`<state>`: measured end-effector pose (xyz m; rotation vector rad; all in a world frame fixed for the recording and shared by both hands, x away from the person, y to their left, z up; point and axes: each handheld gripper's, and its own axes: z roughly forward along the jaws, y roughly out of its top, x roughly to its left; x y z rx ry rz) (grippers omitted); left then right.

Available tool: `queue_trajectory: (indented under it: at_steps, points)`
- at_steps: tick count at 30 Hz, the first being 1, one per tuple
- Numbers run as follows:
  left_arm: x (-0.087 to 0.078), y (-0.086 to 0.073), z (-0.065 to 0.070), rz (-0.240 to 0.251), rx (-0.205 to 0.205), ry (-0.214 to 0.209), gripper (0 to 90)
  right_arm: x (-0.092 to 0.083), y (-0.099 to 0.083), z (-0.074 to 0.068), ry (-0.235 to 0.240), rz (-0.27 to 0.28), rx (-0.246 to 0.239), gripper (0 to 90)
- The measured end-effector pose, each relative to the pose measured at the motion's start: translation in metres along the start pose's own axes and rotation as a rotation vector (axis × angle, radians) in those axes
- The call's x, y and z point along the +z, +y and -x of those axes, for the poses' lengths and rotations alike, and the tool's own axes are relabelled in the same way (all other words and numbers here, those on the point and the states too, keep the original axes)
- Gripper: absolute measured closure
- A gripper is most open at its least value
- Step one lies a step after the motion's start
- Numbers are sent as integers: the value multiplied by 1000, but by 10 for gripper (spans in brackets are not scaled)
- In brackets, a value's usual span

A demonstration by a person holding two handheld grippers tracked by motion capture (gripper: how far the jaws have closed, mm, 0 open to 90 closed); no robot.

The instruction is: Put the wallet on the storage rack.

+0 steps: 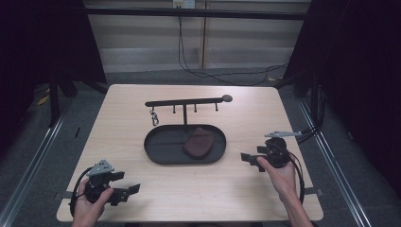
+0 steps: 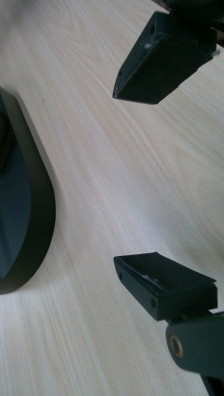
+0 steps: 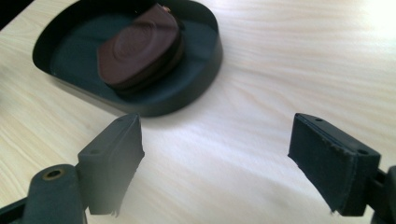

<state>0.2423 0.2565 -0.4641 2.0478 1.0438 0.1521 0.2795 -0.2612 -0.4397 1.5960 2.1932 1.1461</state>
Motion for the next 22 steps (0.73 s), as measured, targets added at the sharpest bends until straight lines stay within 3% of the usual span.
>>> queue_trajectory:
  at_steps: [18,22]
  points:
    - [-2,0,0,4,5,2,166,-37,-67,26,-81,74,65,171]
    - [-1,0,-1,-1,-1,0,166,-40,-71,29,-87,86,81,171]
